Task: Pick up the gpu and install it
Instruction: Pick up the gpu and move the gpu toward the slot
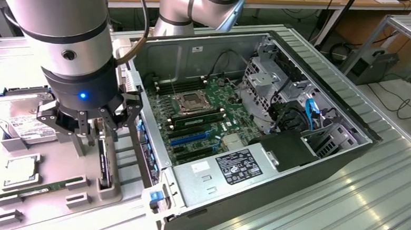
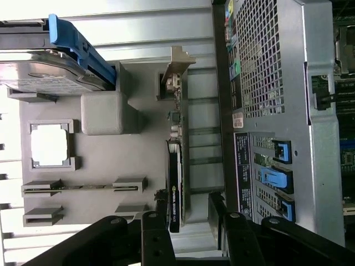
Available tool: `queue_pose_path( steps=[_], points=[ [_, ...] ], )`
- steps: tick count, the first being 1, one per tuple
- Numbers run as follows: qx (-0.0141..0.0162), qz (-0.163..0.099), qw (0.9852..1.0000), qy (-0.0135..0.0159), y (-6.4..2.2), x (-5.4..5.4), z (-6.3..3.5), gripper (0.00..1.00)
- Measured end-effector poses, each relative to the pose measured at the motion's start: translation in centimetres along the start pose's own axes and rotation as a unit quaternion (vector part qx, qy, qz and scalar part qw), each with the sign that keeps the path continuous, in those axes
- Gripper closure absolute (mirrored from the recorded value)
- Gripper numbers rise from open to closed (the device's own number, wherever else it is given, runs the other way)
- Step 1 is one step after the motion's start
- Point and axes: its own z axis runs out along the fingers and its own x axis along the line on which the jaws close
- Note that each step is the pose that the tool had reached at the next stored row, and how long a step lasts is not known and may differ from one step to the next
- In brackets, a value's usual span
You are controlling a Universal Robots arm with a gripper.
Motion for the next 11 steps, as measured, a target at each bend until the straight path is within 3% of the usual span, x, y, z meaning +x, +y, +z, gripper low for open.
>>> queue_pose_path(
  steps=[11],
  points=[
    [-0.0001, 0.000, 1.0000, -0.0001, 0.17, 0.06, 0.46, 0.58]
  ],
)
